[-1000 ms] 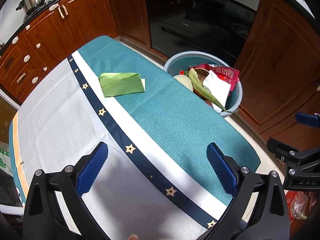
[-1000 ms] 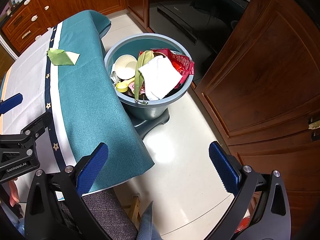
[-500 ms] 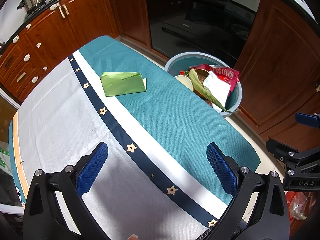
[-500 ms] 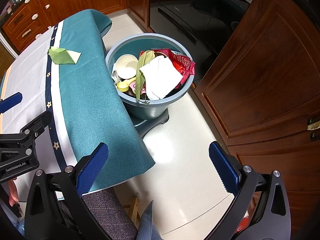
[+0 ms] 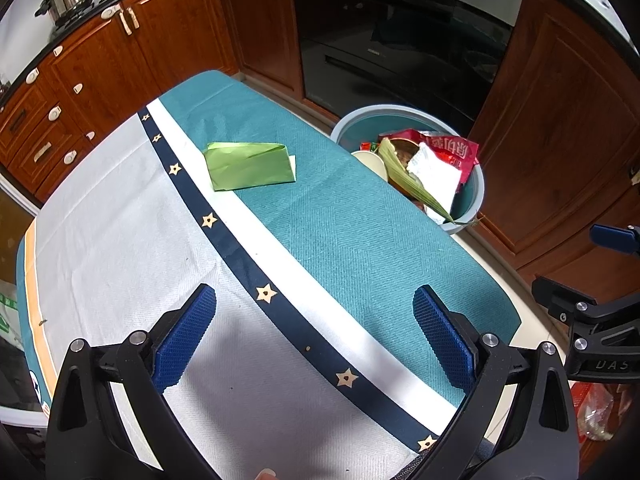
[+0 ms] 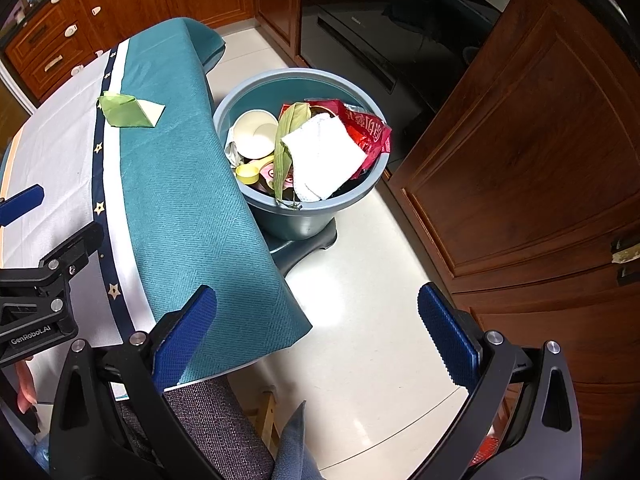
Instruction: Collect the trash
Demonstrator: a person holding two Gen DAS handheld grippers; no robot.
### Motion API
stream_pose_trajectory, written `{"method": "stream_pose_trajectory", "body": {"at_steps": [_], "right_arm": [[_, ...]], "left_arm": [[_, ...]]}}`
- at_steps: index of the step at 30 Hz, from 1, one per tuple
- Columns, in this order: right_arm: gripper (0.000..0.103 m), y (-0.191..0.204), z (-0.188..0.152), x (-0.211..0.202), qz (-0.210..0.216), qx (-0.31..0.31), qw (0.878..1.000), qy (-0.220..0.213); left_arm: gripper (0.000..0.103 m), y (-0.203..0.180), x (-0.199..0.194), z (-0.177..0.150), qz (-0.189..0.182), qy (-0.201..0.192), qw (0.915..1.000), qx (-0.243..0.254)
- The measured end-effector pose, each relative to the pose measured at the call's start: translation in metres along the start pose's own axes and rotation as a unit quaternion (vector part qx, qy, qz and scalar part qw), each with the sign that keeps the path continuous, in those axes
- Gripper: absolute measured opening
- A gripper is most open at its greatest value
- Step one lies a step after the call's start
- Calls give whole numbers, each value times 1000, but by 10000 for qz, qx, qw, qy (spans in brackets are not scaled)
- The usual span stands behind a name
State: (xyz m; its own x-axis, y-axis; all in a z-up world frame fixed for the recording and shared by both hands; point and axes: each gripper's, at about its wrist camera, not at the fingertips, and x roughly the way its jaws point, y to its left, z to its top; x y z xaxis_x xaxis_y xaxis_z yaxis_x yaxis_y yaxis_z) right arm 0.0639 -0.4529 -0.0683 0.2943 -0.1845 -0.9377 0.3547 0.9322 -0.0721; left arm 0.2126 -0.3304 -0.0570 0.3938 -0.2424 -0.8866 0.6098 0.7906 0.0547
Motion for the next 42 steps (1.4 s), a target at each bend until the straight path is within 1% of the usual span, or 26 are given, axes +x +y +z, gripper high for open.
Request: {"method": "stream_pose_trajectory", "body": {"at_steps": [6,9,11,13,15,31,42], "right_arm": [[97,0,0,-2,-26,7,10000,-41],[97,0,0,-4,38,29,10000,-85],[97,-2,1,-7,-51,43,9999,-132],[97,-4,4,-6,-8,91,9999,-99],[97,-5,5,-7,-79,83,9999,-121],[98,4,8,-13,-209,-27,9997,-159],[98,5,11,-17,-283,-17,9994,-212]], "left_arm": [[99,1,0,-1,-17,13,10000,-25],[99,2,0,-1,-19,19,10000,-35],[99,2,0,-1,-18,18,10000,-43],[99,3,0,-1,-34,24,10000,-59],[99,3,0,-1,-48,15,10000,-74],[99,11,0,-3,-159,5,9997,-190],[99,16,-1,-5,-154,-26,9997,-196]]}}
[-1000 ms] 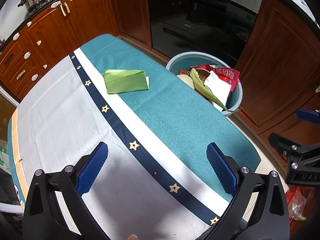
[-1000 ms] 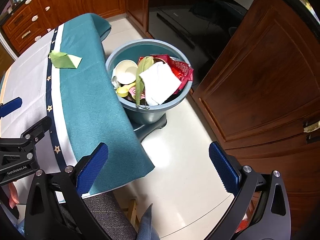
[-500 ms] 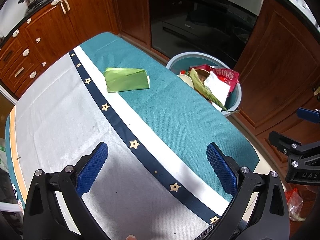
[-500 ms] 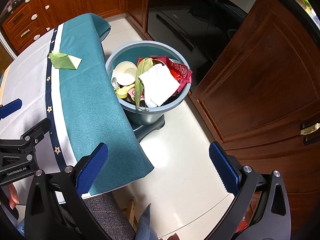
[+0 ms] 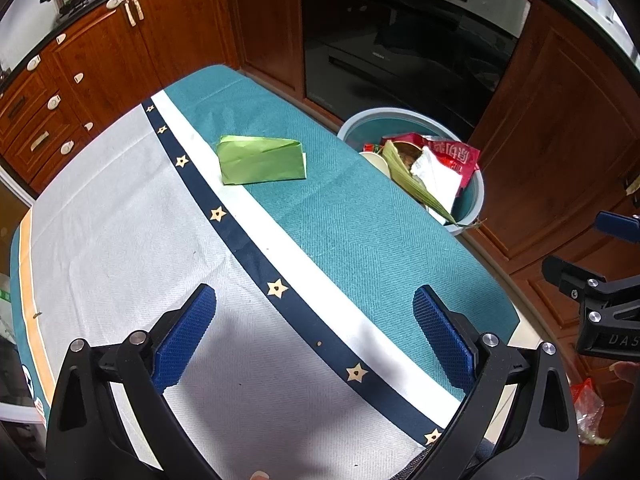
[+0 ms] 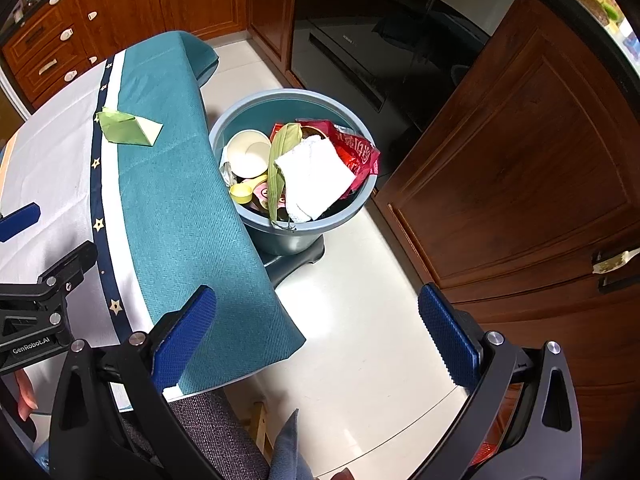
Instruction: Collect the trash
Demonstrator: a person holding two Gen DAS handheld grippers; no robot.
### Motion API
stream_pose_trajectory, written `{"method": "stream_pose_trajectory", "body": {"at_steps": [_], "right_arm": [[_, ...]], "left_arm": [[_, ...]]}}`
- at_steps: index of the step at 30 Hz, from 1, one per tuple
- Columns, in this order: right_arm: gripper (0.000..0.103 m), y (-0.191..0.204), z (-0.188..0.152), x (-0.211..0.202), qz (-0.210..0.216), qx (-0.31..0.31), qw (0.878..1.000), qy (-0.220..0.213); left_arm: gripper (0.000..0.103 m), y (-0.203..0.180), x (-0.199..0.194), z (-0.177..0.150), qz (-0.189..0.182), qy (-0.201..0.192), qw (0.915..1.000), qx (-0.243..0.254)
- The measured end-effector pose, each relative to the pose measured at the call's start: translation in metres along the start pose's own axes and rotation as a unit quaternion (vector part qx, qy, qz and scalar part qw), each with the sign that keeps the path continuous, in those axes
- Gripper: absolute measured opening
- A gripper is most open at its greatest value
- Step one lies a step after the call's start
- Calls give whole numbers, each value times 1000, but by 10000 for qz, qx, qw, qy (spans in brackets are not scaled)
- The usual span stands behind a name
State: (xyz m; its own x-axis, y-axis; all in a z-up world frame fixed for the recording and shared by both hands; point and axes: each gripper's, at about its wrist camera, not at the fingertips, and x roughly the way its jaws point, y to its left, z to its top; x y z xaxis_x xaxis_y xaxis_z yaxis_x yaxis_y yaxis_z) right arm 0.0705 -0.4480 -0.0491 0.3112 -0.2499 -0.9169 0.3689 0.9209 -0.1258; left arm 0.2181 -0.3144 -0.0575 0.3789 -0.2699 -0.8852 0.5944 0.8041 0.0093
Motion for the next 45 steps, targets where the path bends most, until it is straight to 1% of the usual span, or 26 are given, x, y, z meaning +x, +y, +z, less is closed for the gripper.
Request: {"method": "stream_pose_trajectory", "body": {"at_steps": [15,16,18,22,30,33,39,42,44,45], "right_arm": [[98,2,-1,1,-17,-3,10000,-7],[98,2,-1,1,2,-3,10000,-15],[98,1,-2,6,181,25,9997,144],[98,3,-4,8,319,15,9994,112],[98,-3,-5,12,243,71,9997,54],[98,-5,-5,11,158,101,9998,-37],[98,-12,-5,13,210,171,9996,-82],[98,-15,-5,11,151,186,9996,-145],[98,-19,-5,9,125,218,9995,-191],[98,-21,-5,8,103,231,9995,-214]], "left_arm": [[99,5,-2,-1,40,-49,10000,-38],[99,5,-2,0,47,-57,10000,-43],[99,5,-1,1,79,-67,9999,-48],[99,3,-2,3,154,-120,9998,-9],[99,0,2,8,278,-173,9995,26],[99,-5,2,10,389,-237,9989,97],[99,-16,0,15,511,-372,9977,255],[99,-23,0,20,499,-431,9971,368],[99,-29,0,24,405,-462,9970,464],[99,-30,1,25,438,-502,9965,502]]}}
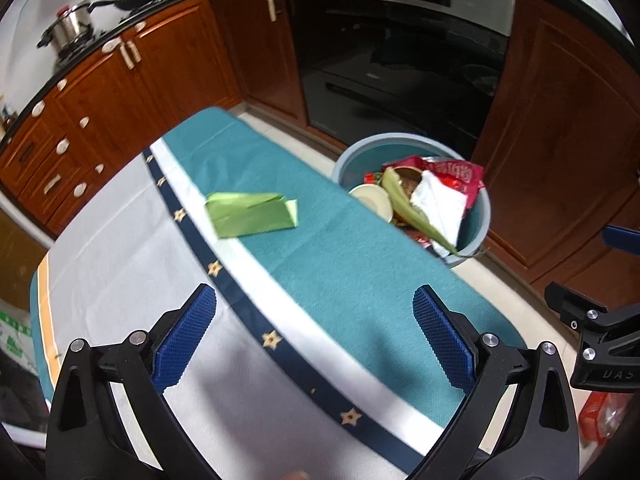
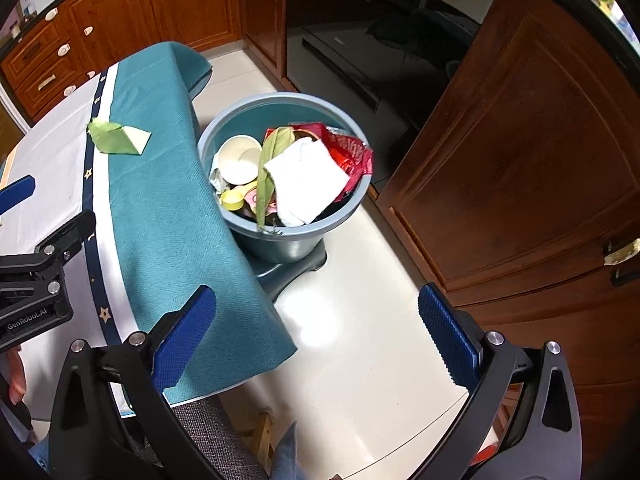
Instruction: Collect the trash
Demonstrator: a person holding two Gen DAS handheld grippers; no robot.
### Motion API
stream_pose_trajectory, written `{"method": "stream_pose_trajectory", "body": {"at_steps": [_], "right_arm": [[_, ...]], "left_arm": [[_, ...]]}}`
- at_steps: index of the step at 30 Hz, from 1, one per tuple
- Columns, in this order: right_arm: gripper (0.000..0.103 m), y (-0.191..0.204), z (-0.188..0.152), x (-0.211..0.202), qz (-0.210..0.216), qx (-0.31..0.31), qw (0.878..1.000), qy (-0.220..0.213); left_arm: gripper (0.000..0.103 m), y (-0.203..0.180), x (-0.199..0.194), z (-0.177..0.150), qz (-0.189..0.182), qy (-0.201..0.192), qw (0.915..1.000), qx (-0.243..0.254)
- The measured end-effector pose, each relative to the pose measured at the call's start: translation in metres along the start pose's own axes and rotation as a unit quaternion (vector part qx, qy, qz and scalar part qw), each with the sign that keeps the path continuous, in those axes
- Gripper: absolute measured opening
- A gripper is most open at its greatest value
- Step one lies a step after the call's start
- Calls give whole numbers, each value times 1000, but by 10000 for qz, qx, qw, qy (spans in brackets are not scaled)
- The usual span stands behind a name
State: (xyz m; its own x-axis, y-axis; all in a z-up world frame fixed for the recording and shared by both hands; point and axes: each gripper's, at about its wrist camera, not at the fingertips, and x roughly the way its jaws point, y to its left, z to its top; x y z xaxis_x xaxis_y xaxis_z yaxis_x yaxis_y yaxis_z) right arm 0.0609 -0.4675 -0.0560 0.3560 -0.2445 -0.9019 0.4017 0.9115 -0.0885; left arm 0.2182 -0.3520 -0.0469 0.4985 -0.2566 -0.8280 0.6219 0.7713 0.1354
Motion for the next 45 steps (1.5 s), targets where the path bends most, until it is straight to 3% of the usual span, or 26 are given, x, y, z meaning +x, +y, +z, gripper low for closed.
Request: {"method": "stream_pose_trajectory", "body": {"at_steps": [5,8,45], "right_arm": [[98,-8,0,-5,-118,45,9999,-92],[98,-9,-1,-6,-185,37,9997,-131],[98,-4,1,-18,-287,-43,9994,-201]], "left_arm": [[99,-9,-2,4,-31,-158,9997,183],[99,-15,-5,3,261,-256,9989,301],[99,-17,-18,0,123,-242,9993,257]]}}
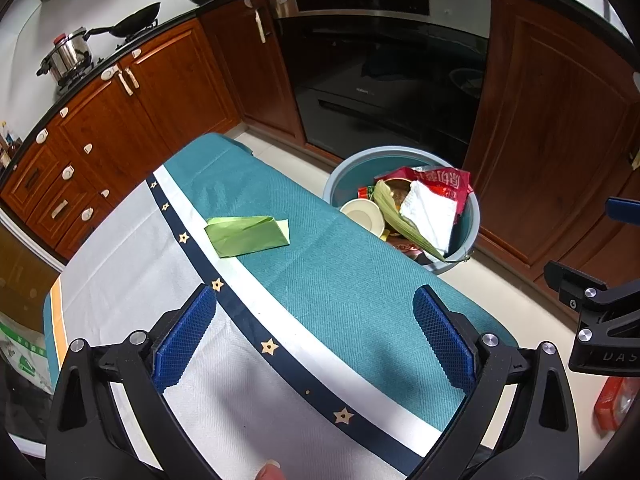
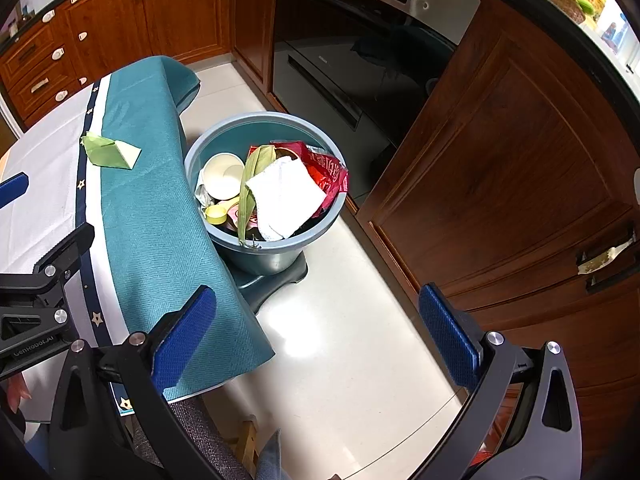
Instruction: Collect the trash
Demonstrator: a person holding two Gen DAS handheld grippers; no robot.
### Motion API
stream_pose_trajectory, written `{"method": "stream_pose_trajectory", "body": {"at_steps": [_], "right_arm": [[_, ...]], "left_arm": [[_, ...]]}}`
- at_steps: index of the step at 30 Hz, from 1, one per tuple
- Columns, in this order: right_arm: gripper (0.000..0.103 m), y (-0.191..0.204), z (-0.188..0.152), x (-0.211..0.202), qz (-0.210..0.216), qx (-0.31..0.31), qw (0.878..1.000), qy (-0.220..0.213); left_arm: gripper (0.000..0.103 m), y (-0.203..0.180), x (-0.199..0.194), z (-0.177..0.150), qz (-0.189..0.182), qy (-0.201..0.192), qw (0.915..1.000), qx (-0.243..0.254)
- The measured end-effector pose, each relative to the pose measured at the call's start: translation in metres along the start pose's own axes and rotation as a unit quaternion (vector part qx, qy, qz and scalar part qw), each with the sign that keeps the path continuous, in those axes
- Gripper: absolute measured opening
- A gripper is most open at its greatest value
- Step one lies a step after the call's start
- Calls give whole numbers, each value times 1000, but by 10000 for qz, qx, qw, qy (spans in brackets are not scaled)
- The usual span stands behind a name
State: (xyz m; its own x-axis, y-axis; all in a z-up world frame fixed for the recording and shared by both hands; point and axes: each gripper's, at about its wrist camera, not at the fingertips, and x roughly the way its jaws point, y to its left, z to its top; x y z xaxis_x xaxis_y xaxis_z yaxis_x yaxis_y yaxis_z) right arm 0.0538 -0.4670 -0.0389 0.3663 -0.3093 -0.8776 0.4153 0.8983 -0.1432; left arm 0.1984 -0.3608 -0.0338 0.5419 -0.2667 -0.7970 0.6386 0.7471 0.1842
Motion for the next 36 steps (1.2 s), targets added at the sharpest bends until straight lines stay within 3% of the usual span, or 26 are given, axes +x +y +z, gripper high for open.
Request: {"method": "stream_pose_trajectory", "body": {"at_steps": [8,12,36], "right_arm": [[98,1,0,0,-3,-2,10000,6],[98,2,-1,0,-4,-11,10000,-8],[98,5,1,4,-7,-25,10000,25]], "left_arm": [[99,1,0,0,-47,34,10000,-12],[99,2,4,-3,-348,139,9993,-97],[99,5,-5,-3,-241,-112,9996,-118]]}}
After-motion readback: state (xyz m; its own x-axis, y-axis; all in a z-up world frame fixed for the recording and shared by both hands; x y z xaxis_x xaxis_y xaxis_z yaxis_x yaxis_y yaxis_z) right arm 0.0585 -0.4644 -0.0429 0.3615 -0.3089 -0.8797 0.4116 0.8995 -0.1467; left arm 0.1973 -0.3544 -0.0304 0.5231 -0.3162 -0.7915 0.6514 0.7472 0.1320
